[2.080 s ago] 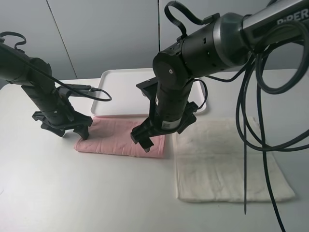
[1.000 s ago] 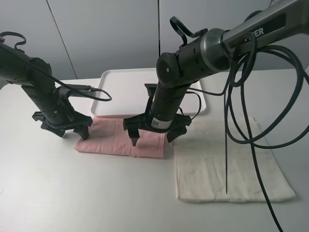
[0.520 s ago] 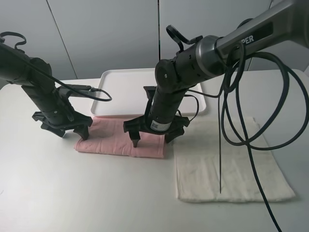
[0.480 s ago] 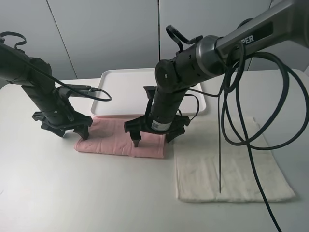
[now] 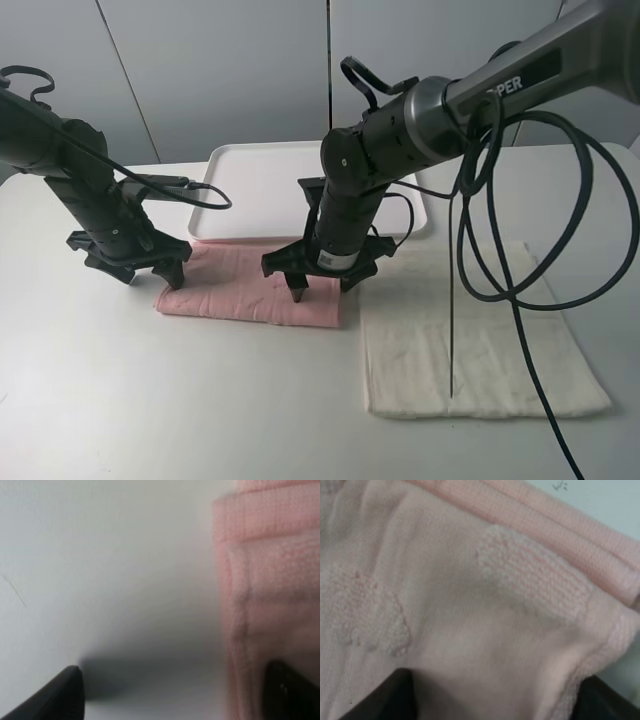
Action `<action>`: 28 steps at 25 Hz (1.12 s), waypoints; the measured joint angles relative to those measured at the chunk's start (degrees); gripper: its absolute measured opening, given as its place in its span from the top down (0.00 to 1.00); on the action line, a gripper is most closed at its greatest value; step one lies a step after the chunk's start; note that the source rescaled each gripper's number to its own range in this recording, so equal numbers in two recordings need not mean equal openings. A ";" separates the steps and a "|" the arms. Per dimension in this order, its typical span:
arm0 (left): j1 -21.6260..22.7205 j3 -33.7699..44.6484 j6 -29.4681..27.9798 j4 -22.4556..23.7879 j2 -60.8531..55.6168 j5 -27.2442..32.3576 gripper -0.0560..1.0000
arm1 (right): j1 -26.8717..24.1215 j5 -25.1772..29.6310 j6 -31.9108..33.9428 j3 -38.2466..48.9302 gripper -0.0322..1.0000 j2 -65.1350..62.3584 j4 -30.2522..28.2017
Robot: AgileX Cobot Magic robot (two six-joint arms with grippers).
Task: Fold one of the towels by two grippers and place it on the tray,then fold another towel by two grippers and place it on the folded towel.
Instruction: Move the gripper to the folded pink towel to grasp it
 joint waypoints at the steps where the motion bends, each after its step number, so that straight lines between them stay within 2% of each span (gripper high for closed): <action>1: 0.00 0.00 0.00 0.00 0.00 0.00 0.07 | 0.00 -0.24 0.00 0.00 0.38 0.00 0.00; 7: 0.00 0.00 0.00 0.00 0.00 0.00 0.07 | 0.00 -1.09 0.00 -0.04 0.45 0.46 -0.29; 9: 0.00 0.00 0.00 0.00 0.00 0.00 0.07 | 0.00 -1.74 -0.40 -0.04 0.57 0.58 -0.97; 12: 0.00 0.00 0.00 0.00 0.00 0.00 0.07 | 0.00 -2.49 -1.94 -0.04 0.88 0.71 -0.54; 13: 0.00 0.00 0.00 0.00 0.00 0.00 0.07 | 0.00 -2.63 -2.35 -0.04 0.91 0.71 -0.26; 28: 0.00 -0.14 -0.12 0.00 0.00 0.33 0.07 | 0.00 -1.27 -7.64 -0.04 0.91 -3.24 2.58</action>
